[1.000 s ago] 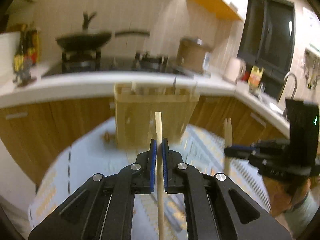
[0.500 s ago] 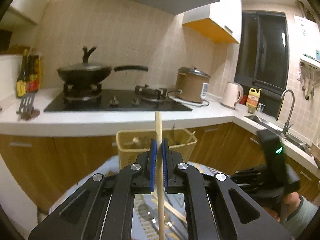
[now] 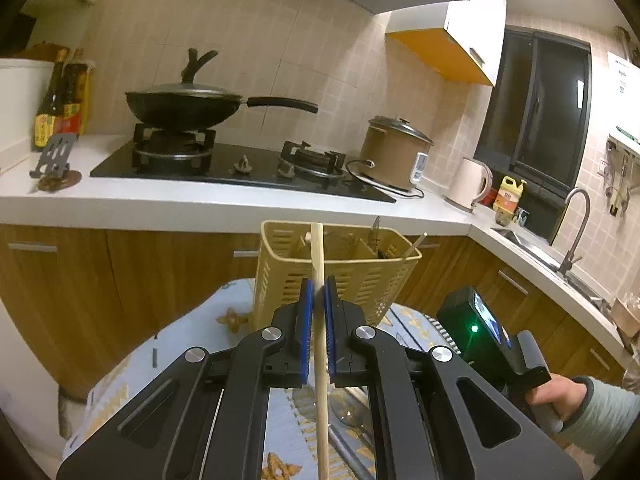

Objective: Organize utensils
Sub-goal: 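Lower the chopsticks into the caddy and open both grippers, then lower both grippers to the clear plastic spoons and close on their handles, then lift the clear spoons with both grippers toward the caddy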

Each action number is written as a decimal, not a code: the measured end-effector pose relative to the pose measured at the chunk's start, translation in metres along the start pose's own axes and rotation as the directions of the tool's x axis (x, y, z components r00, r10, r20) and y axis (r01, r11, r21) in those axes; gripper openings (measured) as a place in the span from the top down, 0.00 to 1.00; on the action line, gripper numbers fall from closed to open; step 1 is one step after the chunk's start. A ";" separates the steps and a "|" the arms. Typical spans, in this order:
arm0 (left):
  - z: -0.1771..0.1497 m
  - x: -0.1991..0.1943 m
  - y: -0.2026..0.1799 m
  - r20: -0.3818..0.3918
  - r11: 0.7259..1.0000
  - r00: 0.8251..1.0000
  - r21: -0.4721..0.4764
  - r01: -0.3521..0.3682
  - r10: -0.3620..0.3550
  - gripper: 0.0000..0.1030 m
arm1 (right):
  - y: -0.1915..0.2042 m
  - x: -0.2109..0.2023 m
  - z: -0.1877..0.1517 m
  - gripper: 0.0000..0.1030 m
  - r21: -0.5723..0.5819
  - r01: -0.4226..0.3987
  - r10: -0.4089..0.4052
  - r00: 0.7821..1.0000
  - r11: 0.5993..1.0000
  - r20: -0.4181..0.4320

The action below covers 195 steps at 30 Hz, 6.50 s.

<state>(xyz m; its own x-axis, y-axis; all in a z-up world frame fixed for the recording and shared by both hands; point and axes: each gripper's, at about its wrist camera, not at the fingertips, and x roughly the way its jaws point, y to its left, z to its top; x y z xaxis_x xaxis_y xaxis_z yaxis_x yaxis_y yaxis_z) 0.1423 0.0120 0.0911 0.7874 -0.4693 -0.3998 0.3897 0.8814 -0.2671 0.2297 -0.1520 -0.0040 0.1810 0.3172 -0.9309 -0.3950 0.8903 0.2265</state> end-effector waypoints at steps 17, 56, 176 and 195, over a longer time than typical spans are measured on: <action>-0.006 0.003 0.010 0.002 1.000 1.000 0.007 0.011 -0.011 0.96 | 0.049 0.044 0.037 0.81 -0.096 0.195 -0.196 0.981 0.976 0.003; 0.102 -0.029 -0.034 0.347 0.999 0.937 0.032 0.042 -0.050 0.96 | 0.011 -0.208 0.043 0.97 -0.038 -0.032 0.050 0.694 0.999 0.718; -0.104 0.100 0.006 -0.600 0.998 0.800 0.040 0.049 -0.015 0.88 | -0.024 -0.023 -0.082 0.90 0.162 0.182 -0.211 0.960 0.970 0.185; -0.106 0.118 -0.027 -0.594 0.971 0.794 0.237 0.018 0.130 0.90 | -0.044 -0.024 -0.073 0.90 0.179 0.147 -0.169 0.979 0.973 0.117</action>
<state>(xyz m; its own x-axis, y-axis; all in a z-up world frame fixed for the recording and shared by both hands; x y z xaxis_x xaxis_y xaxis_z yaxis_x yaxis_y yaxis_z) 0.1737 -0.0724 -0.0420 0.3923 -0.2905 -0.8728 0.5057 0.8607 -0.0592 0.1770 -0.2225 -0.0124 0.3494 0.1982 -0.9158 -0.1968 0.9711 0.1351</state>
